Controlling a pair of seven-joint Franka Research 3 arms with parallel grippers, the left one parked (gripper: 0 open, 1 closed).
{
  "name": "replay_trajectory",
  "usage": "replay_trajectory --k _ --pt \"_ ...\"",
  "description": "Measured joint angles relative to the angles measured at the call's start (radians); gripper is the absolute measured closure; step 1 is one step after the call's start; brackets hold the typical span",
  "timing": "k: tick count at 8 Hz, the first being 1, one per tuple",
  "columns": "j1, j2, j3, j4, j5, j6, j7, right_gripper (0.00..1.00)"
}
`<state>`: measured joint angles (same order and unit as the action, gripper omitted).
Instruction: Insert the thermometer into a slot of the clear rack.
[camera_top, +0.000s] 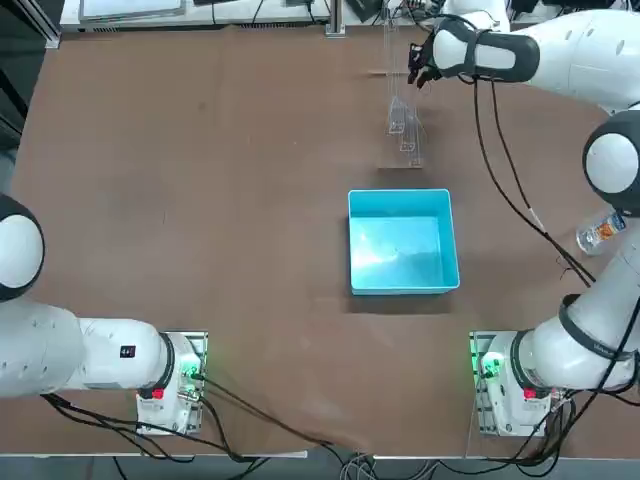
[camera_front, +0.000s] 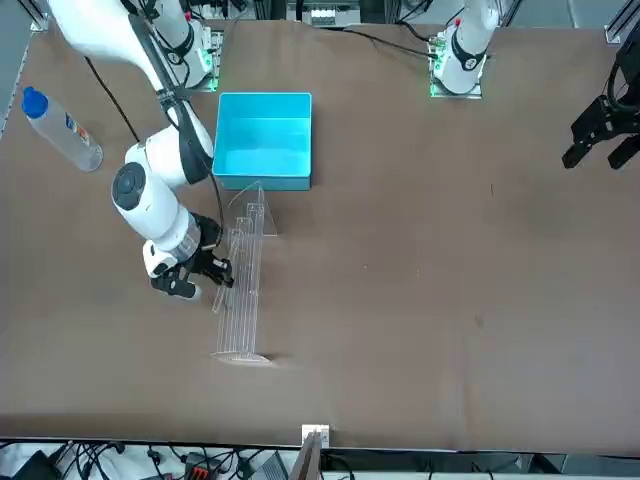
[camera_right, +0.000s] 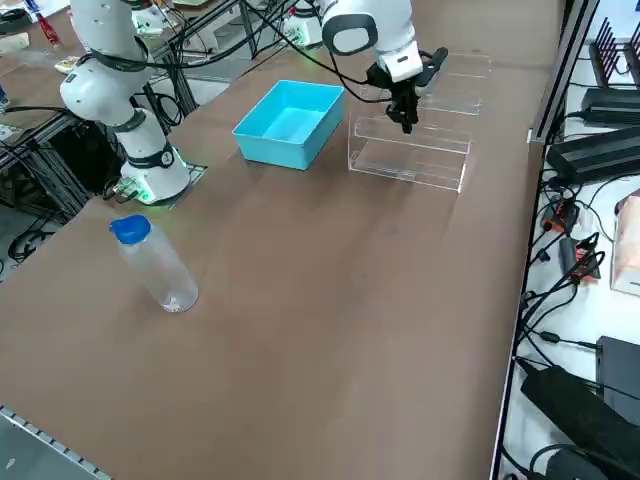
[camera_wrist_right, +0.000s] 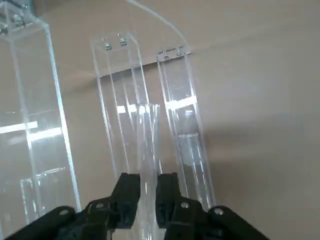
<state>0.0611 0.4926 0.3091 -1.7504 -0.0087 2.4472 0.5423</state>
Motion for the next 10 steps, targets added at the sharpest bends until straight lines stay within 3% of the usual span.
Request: replay_trajectory --k 5,7,8,9,10 --pt "0.014 0.023 0.0 0.0 -0.038 0.017 0.0 0.78" --pt "0.018 0.028 0.0 0.0 -0.04 0.02 0.0 0.73" --pt "0.019 0.028 0.0 0.0 -0.041 0.021 0.0 0.63" --pt "0.019 0.028 0.0 0.0 -0.046 0.022 0.0 0.62" --pt "0.019 0.028 -0.004 0.0 -0.061 0.022 0.0 0.47"
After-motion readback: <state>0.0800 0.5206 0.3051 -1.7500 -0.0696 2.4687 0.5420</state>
